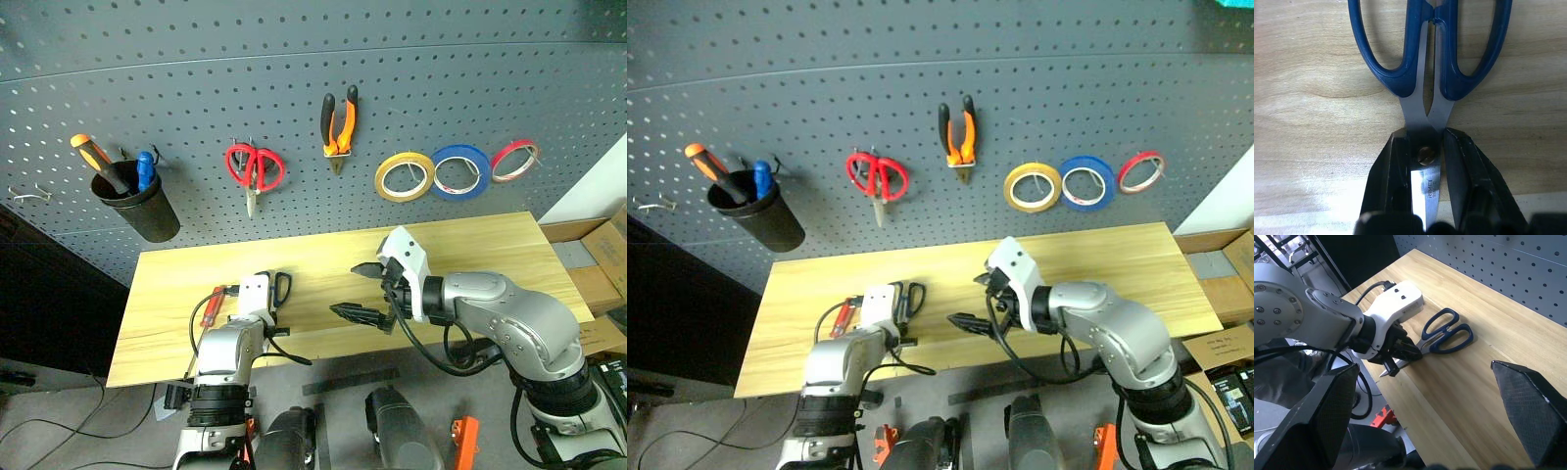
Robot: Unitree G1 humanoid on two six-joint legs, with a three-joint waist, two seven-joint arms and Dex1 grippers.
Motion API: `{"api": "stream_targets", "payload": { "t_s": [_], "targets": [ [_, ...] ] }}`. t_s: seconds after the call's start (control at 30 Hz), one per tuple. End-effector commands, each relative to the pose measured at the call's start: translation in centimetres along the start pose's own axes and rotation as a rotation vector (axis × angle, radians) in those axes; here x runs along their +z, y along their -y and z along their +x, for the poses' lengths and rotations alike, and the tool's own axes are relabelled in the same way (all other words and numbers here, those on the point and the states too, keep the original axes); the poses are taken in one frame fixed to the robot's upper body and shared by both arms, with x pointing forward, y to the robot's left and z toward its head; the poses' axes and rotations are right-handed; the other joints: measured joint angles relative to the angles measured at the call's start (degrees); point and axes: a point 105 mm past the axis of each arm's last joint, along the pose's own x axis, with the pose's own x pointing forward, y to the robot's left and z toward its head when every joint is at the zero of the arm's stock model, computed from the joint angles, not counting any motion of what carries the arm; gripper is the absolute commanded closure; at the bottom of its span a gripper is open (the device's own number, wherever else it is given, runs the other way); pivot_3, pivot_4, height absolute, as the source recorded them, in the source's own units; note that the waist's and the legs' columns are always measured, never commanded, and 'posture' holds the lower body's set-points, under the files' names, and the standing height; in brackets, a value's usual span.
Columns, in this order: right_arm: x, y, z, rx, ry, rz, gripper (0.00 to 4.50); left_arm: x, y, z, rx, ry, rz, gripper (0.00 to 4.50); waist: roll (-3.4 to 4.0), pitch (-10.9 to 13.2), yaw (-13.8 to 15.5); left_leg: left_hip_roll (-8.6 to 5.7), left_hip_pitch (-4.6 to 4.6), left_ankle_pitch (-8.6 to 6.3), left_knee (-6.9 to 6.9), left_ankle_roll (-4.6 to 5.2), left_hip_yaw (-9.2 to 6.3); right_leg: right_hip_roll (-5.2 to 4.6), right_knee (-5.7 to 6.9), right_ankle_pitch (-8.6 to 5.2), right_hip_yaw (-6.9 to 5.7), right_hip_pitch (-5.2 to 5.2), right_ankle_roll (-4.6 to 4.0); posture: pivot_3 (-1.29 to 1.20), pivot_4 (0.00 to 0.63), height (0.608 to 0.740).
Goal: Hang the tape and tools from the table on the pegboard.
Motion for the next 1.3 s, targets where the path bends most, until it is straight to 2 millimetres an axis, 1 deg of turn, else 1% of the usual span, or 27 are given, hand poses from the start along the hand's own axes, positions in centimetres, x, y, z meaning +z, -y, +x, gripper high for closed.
{"api": "stream_targets", "payload": {
  "t_s": [0.03,0.1,0.17,0.3,0.37,0.4,0.47,0.53,0.63,0.73,0.87,0.93,1.0,1.1,1.3],
  "targets": [
    [1.5,0.0,-1.2,-0.022,0.051,-0.046,0.0,0.9,0.1,-1.1,-0.103,0.079,0.048,3.86,-0.01,0.0,0.0,0.0,-0.01,0.0,-0.01,0.0,0.0,0.0,-0.02,0.0,0.0,-0.01,0.0,-0.31,0.243,0.74],
    [1.8,0.3,-1.7,-0.04,0.061,-0.06,0.0,1.2,-0.1,-1.8,-0.153,0.11,0.072,3.86,-0.03,0.0,0.0,0.0,-0.02,0.0,-0.01,0.0,-0.01,0.0,-0.05,0.0,0.01,-0.02,0.0,-0.31,0.243,0.74],
    [2.2,0.8,-2.4,-0.08,0.076,-0.089,0.0,2.1,-0.5,-2.9,-0.208,0.173,0.094,3.86,-0.06,0.0,0.1,0.0,-0.05,-0.01,-0.02,0.0,-0.02,0.0,-0.09,0.0,0.0,-0.03,0.0,-0.31,0.243,0.74],
    [3.0,1.3,-3.8,-0.118,0.114,-0.138,0.0,3.4,-0.6,-5.0,-0.295,0.295,0.166,3.87,-0.07,0.0,0.1,0.01,-0.09,-0.02,-0.05,0.03,-0.03,-0.01,-0.21,0.0,-0.01,-0.03,0.0,-0.3,0.24,0.74],
    [3.7,1.0,-4.8,-0.114,0.14,-0.17,0.0,4.5,0.0,-7.0,-0.36,0.413,0.276,3.87,-0.06,0.0,0.1,0.01,-0.1,-0.05,-0.07,0.06,-0.01,-0.02,-0.26,0.0,0.0,-0.03,0.0,-0.3,0.24,0.74],
    [3.9,0.9,-5.1,-0.109,0.15,-0.183,0.0,4.8,0.6,-8.0,-0.404,0.466,0.337,3.87,-0.06,0.1,0.1,0.03,-0.1,-0.05,-0.11,0.07,-0.01,-0.02,-0.31,0.0,-0.01,-0.03,-0.01,-0.3,0.24,0.74],
    [4.2,0.7,-5.6,-0.097,0.161,-0.191,0.0,4.9,1.3,-9.5,-0.464,0.536,0.391,3.87,-0.06,0.0,0.1,0.07,-0.12,-0.06,-0.16,0.07,0.01,-0.01,-0.4,0.0,-0.03,-0.03,-0.01,-0.3,0.235,0.74],
    [4.4,0.5,-5.8,-0.086,0.172,-0.195,0.0,5.4,1.5,-10.4,-0.481,0.602,0.413,3.87,-0.06,0.0,0.2,0.11,-0.14,-0.08,-0.16,0.1,0.01,-0.01,-0.49,0.0,-0.09,0.0,-0.02,-0.29,0.231,0.74],
    [4.8,0.0,-6.0,-0.057,0.199,-0.203,0.0,7.0,1.3,-11.8,-0.445,0.724,0.45,3.87,-0.06,0.0,0.2,0.18,-0.19,-0.11,-0.17,0.16,0.01,0.02,-0.76,0.06,-0.18,0.08,-0.01,-0.29,0.231,0.74],
    [5.0,-0.5,-6.2,-0.021,0.216,-0.201,0.0,8.6,0.9,-12.7,-0.395,0.819,0.463,3.87,-0.06,0.0,0.2,0.29,-0.24,-0.2,-0.16,0.32,0.09,0.07,-0.9,0.16,-0.21,0.09,0.02,-0.29,0.228,0.74],
    [5.1,-0.4,-6.2,-0.013,0.224,-0.198,0.0,11.1,0.5,-13.8,-0.351,0.934,0.435,3.87,-0.06,0.0,0.3,0.33,-0.26,-0.2,-0.15,0.3,0.13,0.08,-0.94,0.16,-0.24,0.09,0.02,-0.28,0.222,0.74],
    [5.2,-0.3,-6.1,-0.016,0.223,-0.201,0.0,12.6,0.6,-14.4,-0.331,0.995,0.425,3.87,-0.06,0.0,0.3,0.33,-0.27,-0.19,-0.14,0.29,0.14,0.09,-0.94,0.16,-0.26,0.08,0.02,-0.28,0.222,0.74],
    [5.1,-0.2,-6.1,-0.018,0.22,-0.203,0.0,13.6,0.8,-14.8,-0.317,1.038,0.423,3.87,-0.06,0.0,0.4,0.34,-0.28,-0.19,-0.12,0.29,0.16,0.09,-0.95,0.16,-0.26,0.08,0.03,-0.28,0.22,0.74],
    [5.1,-0.1,-6.1,-0.021,0.216,-0.205,0.0,14.3,1.1,-15.0,-0.302,1.063,0.416,3.87,-0.06,0.0,0.3,0.36,-0.28,-0.19,-0.12,0.29,0.24,0.09,-0.95,0.16,-0.26,0.07,0.03,-0.28,0.22,0.74],
    [4.9,0.0,-6.0,-0.028,0.205,-0.206,0.0,14.4,0.9,-15.1,-0.269,1.072,0.403,3.87,-0.06,0.0,0.3,0.39,-0.3,-0.21,-0.12,0.3,0.29,0.1,-0.96,0.16,-0.27,0.03,0.03,-0.28,0.221,0.74]
  ]
}}
